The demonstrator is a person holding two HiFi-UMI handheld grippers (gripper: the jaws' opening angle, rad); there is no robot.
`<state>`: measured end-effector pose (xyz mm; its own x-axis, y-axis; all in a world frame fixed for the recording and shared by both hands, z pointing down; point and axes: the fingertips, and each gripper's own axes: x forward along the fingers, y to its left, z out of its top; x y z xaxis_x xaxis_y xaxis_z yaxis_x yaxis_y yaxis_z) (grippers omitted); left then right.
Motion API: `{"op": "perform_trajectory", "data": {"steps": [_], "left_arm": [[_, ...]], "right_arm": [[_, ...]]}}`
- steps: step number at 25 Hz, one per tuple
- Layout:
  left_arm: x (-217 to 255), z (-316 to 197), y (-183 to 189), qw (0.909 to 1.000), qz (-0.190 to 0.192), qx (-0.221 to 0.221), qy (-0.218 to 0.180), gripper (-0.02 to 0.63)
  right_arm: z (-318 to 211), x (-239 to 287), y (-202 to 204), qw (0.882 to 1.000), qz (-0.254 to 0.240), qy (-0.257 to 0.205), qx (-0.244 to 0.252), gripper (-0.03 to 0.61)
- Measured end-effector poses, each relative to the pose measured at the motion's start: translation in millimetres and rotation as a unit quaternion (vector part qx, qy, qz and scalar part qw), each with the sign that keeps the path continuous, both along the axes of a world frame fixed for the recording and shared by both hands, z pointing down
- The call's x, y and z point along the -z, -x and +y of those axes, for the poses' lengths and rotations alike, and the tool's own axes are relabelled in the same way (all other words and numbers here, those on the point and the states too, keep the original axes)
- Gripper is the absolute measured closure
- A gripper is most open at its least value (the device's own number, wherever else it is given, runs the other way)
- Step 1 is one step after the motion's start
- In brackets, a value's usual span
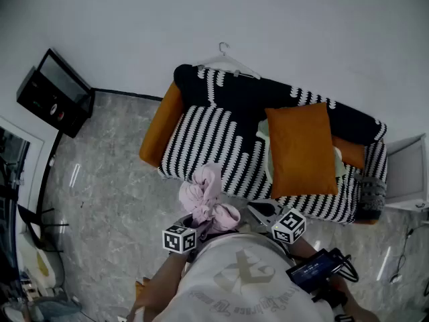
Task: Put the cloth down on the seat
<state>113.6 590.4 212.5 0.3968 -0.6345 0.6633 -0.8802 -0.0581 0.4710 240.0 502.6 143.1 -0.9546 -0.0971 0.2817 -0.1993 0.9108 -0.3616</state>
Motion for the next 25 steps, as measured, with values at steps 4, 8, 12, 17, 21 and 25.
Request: {"op": "perform_trajectory", "data": {"steps": [4, 8, 12, 17, 21, 25], "left_arm": [[6.7, 27.2, 14.1, 0.9998, 0.0, 0.019, 0.005, 0.394], [10.6, 38.2, 26.6, 0.9989, 0.006, 0.047, 0.004, 0.394], [10.0, 43.4, 33.4, 0.998, 0.008, 0.062, 0.005, 0.394], [24.4, 43.8, 27.7, 0.9978, 0.005, 0.066, -0.006, 0.394], [26.6, 55.0, 44.7, 0.997, 0.004, 0.078, -0.003, 0.394], [26.5, 65.1, 62.7, 0.996, -0.001, 0.09, 0.004, 0.394]], "right_arm": [[23.2, 9.4, 16.9, 1.0, -0.002, 0.001, 0.01, 0.563], [28.8, 11.0, 27.6, 1.0, 0.004, -0.005, 0.023, 0.563], [33.0, 17.0, 29.1, 0.999, -0.024, 0.007, 0.028, 0.563], [23.2, 25.1, 21.4, 0.998, -0.047, 0.029, 0.006, 0.563], [30.1, 23.1, 44.4, 0.999, -0.036, 0.021, 0.024, 0.563], [33.9, 15.3, 61.5, 0.999, -0.031, 0.029, 0.026, 0.563]]}}
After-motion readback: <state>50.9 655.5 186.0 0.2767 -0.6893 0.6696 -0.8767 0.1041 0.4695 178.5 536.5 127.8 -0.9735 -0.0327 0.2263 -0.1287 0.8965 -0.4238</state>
